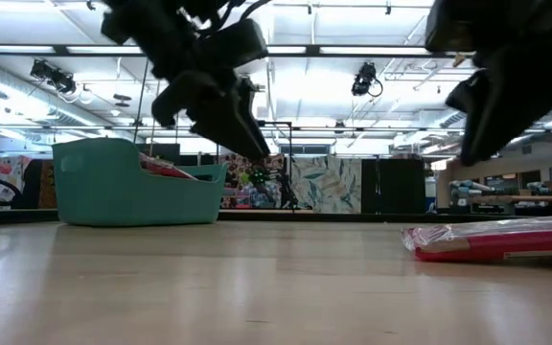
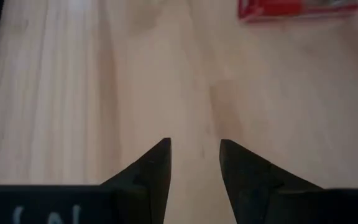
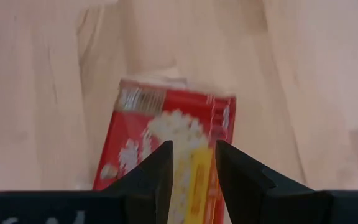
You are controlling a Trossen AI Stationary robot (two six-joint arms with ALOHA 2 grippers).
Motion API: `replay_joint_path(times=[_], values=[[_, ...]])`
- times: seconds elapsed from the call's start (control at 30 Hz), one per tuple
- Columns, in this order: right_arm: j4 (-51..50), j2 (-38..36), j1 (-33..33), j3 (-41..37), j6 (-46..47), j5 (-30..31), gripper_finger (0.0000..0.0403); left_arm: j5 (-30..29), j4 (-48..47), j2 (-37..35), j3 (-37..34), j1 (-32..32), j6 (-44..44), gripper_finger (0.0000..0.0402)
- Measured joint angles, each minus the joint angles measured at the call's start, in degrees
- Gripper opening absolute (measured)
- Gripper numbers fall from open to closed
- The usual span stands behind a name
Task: Sort popcorn bags into baskets
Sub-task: Put the red popcorn bag into the green bin
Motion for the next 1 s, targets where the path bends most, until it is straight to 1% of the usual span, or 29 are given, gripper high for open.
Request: replay_joint_path(times=[0.07, 0.17, 0.2, 0.33, 0.47, 0.53, 0.63, 0.7, 0.73, 0.9, 1.0], values=[[-2.01, -0.02, 0.56, 0.65, 1.34, -1.00, 0.0126, 2.00, 4.58, -0.02, -2.45, -0.11, -0.01, 0.0141], [-2.01, -0.02, 0.23, 0.70, 2.55, -4.02, 0.0129, 7.14, 10.39, 0.01, -5.01, -0.05, -2.21, 0.0141], [-1.90, 0.01, -0.03, 0.69, 2.61, -4.62, 0.0130, 7.95, 12.32, 0.24, -5.53, -0.07, -3.16, 0.0141], [-2.44, 2.11, -0.60, 1.72, 3.36, -4.82, 0.0129, 8.53, 18.88, 1.71, -7.03, -0.11, -4.42, 0.0141], [-4.15, 4.73, 0.07, 4.19, 1.58, -3.39, 0.0129, 9.38, 24.57, 4.91, -7.19, -0.05, -4.43, 0.0141], [-6.26, 5.91, 0.23, 4.78, 1.43, -3.42, 0.0130, 12.63, 27.08, 6.61, -7.24, -0.03, -4.43, 0.0141], [-8.75, 6.65, 0.38, 4.80, 2.13, -4.52, 0.0132, 17.18, 33.56, 9.42, -7.11, -0.12, -4.49, 0.0141], [-9.75, 6.67, 0.40, 4.80, 2.42, -5.56, 0.0133, 17.84, 36.88, 11.55, -6.18, -0.28, -5.16, 0.0141], [-9.79, 6.57, 0.41, 4.80, 2.50, -5.99, 0.0135, 17.81, 36.92, 12.56, -5.28, -0.36, -5.83, 0.0141], [-9.81, 7.43, 1.11, 5.40, 2.00, -5.90, 0.0138, 17.83, 32.72, 18.93, 2.78, -1.58, -5.93, 0.0141], [-11.77, 7.91, 2.24, 6.63, 1.18, -4.04, 0.0138, 18.05, 30.53, 22.90, 7.40, -1.85, -4.85, 0.0141]])
